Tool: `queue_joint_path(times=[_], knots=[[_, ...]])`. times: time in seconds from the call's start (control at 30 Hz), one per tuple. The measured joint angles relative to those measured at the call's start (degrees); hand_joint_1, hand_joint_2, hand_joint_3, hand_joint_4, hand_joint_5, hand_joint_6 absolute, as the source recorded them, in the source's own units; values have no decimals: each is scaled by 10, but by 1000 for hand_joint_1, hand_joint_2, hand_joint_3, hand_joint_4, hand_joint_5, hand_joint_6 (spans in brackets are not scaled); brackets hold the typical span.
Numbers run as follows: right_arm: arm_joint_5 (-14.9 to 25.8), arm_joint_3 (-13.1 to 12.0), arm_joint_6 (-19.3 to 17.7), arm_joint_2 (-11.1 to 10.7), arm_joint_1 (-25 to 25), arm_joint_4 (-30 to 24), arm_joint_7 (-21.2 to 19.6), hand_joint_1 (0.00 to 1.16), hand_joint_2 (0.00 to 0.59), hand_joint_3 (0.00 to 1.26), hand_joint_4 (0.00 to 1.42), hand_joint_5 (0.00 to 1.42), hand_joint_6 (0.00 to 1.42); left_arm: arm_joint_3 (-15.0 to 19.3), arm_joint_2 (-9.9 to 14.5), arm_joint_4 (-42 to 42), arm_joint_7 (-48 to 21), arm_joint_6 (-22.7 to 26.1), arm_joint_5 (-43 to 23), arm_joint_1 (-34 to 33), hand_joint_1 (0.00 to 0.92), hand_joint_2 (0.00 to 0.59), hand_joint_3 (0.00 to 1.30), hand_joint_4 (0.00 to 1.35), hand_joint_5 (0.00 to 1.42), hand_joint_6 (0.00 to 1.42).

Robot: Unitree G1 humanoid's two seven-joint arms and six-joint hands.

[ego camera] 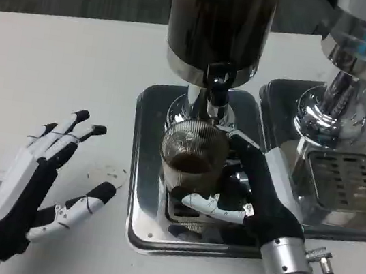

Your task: Grasp the cup under the faucet to collect the drink, then remove the cup.

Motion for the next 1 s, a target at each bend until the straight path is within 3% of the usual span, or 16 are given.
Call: queue_joint_path(times=[1.0], knots=[[-21,-6,16,-12,69,-95,-2,1010,152,552,577,601,731,2,-6,-62,-19,9,-6,36,0,216,241,81,230,121]])
